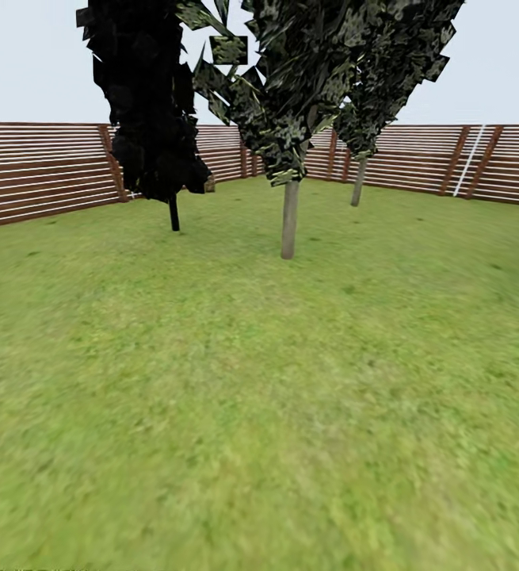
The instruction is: Take the three Easter eggs out of the wicker basket on the lawn in the garden, then place them on the lawn next to a single tree (choose any tree) so that all three eggs are next to the same tree and none are left in the basket.
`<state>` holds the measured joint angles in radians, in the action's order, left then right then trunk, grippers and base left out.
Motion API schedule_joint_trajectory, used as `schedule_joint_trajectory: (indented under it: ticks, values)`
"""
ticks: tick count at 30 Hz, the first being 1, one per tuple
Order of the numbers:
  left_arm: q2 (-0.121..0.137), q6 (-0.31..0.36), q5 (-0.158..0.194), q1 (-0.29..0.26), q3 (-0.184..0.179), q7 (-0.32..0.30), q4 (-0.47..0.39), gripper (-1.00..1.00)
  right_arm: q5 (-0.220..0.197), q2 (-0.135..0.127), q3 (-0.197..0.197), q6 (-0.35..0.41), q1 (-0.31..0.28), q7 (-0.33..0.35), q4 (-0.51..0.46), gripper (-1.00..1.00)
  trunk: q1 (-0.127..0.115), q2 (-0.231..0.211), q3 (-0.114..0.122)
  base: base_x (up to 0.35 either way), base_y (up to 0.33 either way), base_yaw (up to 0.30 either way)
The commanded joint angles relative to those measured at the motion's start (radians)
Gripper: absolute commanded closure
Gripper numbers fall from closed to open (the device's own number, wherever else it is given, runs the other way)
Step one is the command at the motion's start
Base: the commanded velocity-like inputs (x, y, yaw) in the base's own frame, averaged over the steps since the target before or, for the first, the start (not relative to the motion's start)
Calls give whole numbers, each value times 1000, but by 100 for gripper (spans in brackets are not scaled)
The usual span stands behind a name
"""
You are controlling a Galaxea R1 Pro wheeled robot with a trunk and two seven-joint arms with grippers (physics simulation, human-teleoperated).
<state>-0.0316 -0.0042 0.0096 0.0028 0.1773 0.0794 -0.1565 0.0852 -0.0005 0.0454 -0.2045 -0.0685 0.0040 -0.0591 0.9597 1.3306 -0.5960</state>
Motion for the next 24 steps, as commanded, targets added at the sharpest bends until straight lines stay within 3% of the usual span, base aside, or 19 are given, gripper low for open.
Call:
schedule_joint_trajectory:
  ticks: [1, 11, 24]
  values:
    - [-1, 0, 1, 0, 4, 2, -1, -100, 5, -1, 4, -3, -1, -1, 0, -100, 0, 0, 0, 72, 0, 64]
    - [0, 0, 1, 0, 4, 2, -1, -100, 12, -5, 16, 3, -1, -1, 0, -100, 0, 0, 0, 137, 0, 11]
    - [1, 0, 1, 0, 4, 2, 2, -100, 15, -6, 21, -1, -1, -1, -1, -100, 0, 0, 0, 316, 0, 0]
